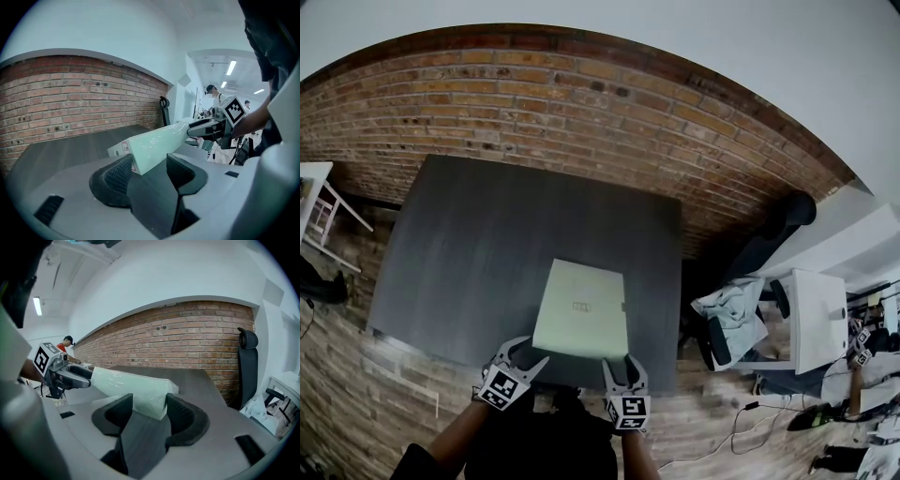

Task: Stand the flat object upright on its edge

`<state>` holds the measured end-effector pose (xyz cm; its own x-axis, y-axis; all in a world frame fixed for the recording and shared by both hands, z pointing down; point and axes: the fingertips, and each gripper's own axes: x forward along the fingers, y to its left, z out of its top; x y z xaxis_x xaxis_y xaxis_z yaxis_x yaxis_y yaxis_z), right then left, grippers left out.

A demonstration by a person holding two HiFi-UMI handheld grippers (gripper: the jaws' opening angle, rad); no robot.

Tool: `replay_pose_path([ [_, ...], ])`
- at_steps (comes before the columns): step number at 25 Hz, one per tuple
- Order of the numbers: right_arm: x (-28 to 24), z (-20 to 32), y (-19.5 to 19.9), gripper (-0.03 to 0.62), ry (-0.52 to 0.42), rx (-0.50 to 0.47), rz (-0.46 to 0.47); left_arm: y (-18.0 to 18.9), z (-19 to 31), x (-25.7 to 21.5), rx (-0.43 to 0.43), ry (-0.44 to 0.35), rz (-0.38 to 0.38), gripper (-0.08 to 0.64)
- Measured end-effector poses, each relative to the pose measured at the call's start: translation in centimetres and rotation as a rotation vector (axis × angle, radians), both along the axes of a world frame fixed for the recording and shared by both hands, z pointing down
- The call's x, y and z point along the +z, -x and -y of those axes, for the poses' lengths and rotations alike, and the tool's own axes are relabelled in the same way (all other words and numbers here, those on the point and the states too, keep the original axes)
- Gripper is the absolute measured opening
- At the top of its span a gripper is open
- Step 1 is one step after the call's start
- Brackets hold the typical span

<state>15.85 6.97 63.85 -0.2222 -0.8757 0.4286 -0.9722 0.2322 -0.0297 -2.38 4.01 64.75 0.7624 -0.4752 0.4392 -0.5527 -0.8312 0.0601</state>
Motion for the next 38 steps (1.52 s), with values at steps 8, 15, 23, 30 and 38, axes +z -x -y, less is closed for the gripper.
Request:
replay_pose_path([
  [8, -1.8, 0.4, 0.4, 0.227, -0.02, -0.022, 0.02, 0.3, 0.2, -1.5, -0.006, -0.031, -0.012, 0.224],
  [15, -3.3, 1.1, 0.8, 0.253, -0.044, -0.046, 0.045, 0.4, 0.5, -2.8, -0.02, -0.05, -0.02, 0.224],
  [23, -4.4, 1.5, 1.6, 0.268, -0.075, -0.1, 0.045, 1.0, 1.2, -3.9, -0.047, -0.071, -0.035, 0.224],
  [30, -5.8, 2.4, 2.1, 0.275, -0.109, -0.126, 0.034, 1.3, 2.3, -5.4, -0.063, -0.105, -0.04, 0.224],
  [38, -6.9, 3.1, 2.5, 0.275, -0.141, -0.147, 0.025, 1.7, 3.0, -6.6, -0.076, -0.125, -0.049, 0.224],
])
